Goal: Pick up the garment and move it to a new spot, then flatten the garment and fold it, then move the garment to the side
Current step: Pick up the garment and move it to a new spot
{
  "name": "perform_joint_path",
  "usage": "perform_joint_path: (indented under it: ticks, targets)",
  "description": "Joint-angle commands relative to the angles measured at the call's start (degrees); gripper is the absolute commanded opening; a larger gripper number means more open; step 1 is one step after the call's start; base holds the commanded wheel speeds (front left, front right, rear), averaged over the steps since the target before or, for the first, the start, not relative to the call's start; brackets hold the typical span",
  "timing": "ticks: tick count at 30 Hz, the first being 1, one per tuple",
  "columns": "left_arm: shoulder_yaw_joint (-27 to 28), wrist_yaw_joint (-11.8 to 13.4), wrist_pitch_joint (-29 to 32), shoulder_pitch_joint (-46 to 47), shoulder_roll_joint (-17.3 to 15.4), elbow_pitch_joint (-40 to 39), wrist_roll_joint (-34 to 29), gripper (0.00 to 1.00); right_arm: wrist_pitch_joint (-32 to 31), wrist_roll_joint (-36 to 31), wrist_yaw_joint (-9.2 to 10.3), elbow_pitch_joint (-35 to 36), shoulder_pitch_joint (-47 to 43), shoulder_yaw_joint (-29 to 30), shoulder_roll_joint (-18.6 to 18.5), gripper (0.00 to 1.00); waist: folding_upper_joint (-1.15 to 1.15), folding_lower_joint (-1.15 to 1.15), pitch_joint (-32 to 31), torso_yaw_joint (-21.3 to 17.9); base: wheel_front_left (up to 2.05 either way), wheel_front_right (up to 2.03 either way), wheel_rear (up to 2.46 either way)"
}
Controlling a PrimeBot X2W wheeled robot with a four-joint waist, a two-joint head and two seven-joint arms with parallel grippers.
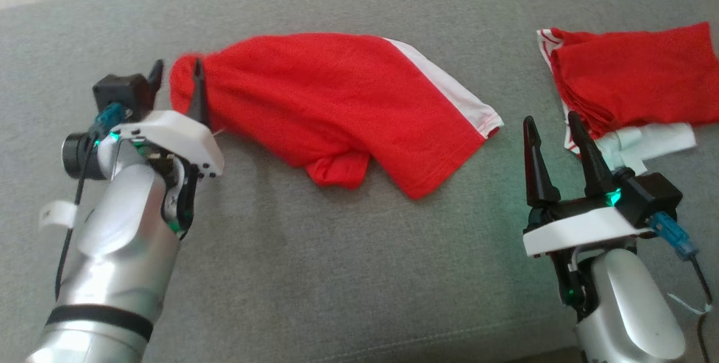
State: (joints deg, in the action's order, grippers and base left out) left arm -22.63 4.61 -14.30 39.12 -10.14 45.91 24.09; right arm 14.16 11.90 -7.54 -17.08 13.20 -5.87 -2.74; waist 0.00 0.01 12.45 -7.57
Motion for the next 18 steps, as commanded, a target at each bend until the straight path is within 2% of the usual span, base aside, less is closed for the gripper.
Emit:
perform_joint_path:
  ticks: [1,6,13,18]
  targets:
    - [2.27,-0.10,-0.68,1.08,-2.04,-1.54,-0.40,1.00,0.12,-0.43,0.05,2.21,1.64,-1.03,-0.14,1.00,0.00,-0.01,-0.29,0.56,0.00,0.00,0.00]
    - [5.36,-0.61,-0.69,-2.04,-2.43,-5.44,-1.73,1.00,-0.61,-0.89,0.05,1.99,1.02,-0.56,-0.14,1.00,0.00,-0.01,-1.62,2.14,0.00,0.00,0.00]
    - [11.40,-3.80,-0.69,-11.77,-1.64,-22.16,-5.14,1.00,-1.15,-0.77,0.05,1.75,-0.25,-0.04,-0.14,1.00,0.00,-0.01,-4.16,4.32,0.00,0.00,0.00]
    - [14.54,-5.11,-0.69,-21.19,1.12,-32.08,-7.90,1.00,-1.25,-0.43,0.05,1.61,-1.61,0.18,-0.14,1.00,0.00,-0.01,-5.71,5.75,0.00,0.00,0.00]
